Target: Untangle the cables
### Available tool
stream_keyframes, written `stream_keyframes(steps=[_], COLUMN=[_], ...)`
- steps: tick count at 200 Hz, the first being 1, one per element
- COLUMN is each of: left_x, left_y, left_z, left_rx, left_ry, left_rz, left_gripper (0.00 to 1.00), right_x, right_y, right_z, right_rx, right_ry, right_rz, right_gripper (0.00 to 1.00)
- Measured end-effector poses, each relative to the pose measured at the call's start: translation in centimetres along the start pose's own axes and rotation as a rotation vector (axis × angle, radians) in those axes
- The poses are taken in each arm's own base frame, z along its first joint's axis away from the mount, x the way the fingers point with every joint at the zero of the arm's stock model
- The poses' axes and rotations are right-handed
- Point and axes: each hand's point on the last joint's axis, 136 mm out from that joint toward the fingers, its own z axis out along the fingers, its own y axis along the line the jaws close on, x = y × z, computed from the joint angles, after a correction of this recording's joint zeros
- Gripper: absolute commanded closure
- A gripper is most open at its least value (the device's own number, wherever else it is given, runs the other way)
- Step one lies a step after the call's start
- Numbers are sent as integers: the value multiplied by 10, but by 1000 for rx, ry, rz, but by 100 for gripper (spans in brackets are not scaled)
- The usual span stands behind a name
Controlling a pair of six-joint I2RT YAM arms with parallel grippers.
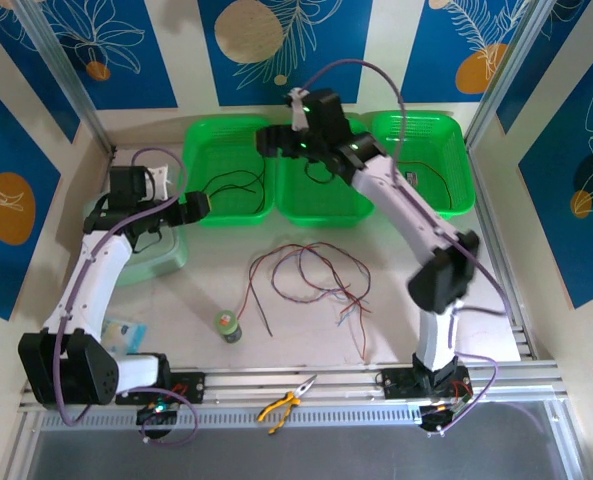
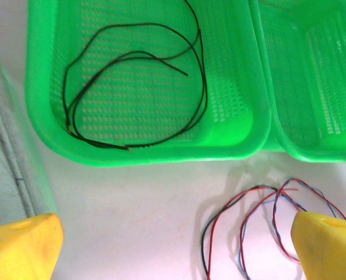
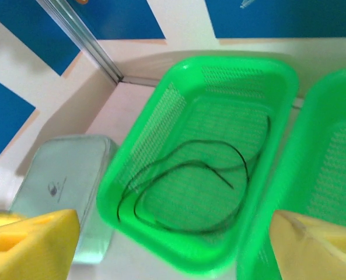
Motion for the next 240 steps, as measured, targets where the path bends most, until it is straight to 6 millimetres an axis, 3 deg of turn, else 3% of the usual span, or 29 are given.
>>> stream_keyframes(steps=[17,36,73,93,126,149,179,240], left_x=[9,24,61,77,95,99,104,109], left_y=[-5,-8,-6,0,6,8,10,11], left_z=[2,5,12,14,12,10,10,6], left_rx=[6,3,-22,-38,-58,-65,-67,-67], left_ry=[25,64,160,205,251,249,259,247], left_rz=[13,32,61,64,53,53,49,32], left_gripper=[5,7,9,9,9,9,9,9], right_x=[19,54,145,191,251,279,315,339], right_y=[-17,-42,-75,-71,-34,-14,3,32], right_z=[-41,-71,-91,-91,-93,-88,-63,-3], right_rx=[31,82,176,205,203,225,289,341], right_ry=[-1,24,167,262,397,472,606,749], right_rz=[17,51,140,156,119,98,107,52], right_gripper=[17,24,43,48,52,53,52,59])
